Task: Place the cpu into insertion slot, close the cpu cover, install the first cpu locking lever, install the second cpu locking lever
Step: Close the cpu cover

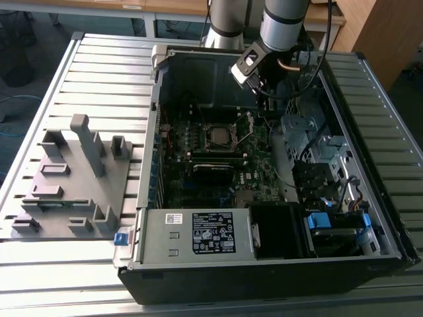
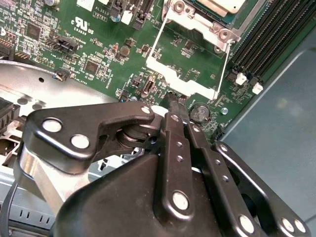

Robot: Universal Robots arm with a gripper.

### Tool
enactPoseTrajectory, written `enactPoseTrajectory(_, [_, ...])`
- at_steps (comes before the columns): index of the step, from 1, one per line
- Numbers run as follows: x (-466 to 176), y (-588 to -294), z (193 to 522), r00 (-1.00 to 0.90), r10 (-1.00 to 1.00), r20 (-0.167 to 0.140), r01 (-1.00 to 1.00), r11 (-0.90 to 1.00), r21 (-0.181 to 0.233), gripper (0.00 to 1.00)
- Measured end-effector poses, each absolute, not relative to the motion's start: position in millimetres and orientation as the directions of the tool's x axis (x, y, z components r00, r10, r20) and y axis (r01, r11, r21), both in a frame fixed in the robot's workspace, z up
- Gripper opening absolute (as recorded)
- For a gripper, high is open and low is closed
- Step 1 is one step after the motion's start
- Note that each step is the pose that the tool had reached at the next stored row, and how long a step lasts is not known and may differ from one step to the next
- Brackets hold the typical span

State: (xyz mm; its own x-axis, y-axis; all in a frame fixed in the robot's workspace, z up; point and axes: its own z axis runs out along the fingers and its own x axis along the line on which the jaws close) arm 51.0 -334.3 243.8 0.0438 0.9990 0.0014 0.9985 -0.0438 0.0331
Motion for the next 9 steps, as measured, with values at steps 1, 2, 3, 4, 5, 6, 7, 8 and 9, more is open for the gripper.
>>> enactPoseTrajectory(1, [51.0,-334.3,243.8,0.044,0.999,0.002,0.998,-0.044,0.033,0.1])
enactPoseTrajectory(2, [51.0,-334.3,243.7,0.044,0.999,0.001,0.999,-0.044,0.032,0.1])
enactPoseTrajectory(3, [51.0,-334.3,243.6,0.044,0.999,0.002,0.999,-0.044,0.024,0.1])
enactPoseTrajectory(4, [51.0,-334.3,243.6,0.044,0.999,0.001,0.999,-0.044,0.019,0.1])
enactPoseTrajectory(5, [51.0,-334.3,243.7,0.044,0.999,0.001,0.999,-0.044,0.015,0.1])
enactPoseTrajectory(6, [51.1,-334.3,243.6,0.044,0.999,0.001,0.999,-0.044,0.009,0.1])
enactPoseTrajectory(7, [51.1,-334.3,243.6,0.044,0.999,0.0,0.999,-0.044,0.002,0.1])
enactPoseTrajectory(8, [51.1,-334.3,243.6,0.044,0.999,0.0,0.999,-0.044,0.001,0.1])
enactPoseTrajectory(9, [51.1,-334.3,243.6,0.044,0.999,0.0,0.999,-0.044,0.001,0.1])
